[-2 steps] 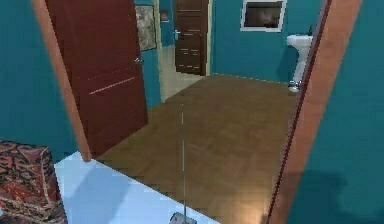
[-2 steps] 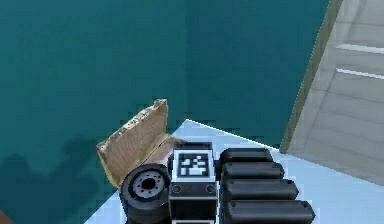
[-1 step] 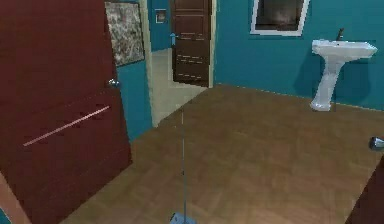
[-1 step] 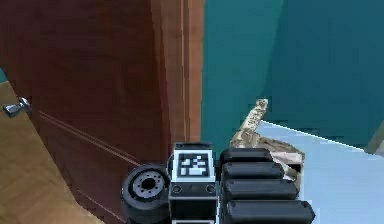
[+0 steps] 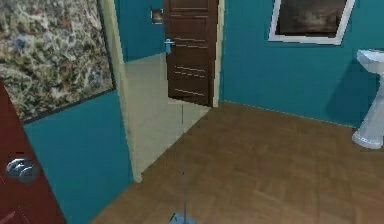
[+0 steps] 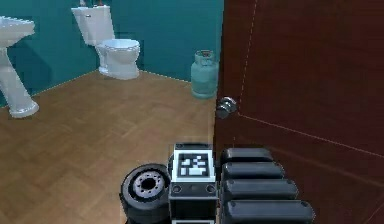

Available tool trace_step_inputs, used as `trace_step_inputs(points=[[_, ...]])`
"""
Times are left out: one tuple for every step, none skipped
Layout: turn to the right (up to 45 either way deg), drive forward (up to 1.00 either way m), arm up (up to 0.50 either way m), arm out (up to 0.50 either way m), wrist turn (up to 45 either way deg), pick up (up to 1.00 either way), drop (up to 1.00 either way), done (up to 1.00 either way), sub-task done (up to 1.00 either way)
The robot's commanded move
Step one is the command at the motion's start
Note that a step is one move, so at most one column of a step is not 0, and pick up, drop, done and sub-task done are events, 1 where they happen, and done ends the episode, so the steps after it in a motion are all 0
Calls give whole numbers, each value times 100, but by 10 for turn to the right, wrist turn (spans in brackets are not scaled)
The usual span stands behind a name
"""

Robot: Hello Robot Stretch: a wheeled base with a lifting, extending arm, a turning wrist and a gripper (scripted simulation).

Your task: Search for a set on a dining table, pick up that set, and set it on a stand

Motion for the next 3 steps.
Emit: trace_step_inputs(points=[[-30, 0, 0, 0, 0, 0, 0, 0, 0], [120, 0, 0, 0, 0, 0, 0, 0, 0], [0, 45, 0, 0, 0, 0, 0, 0, 0]])
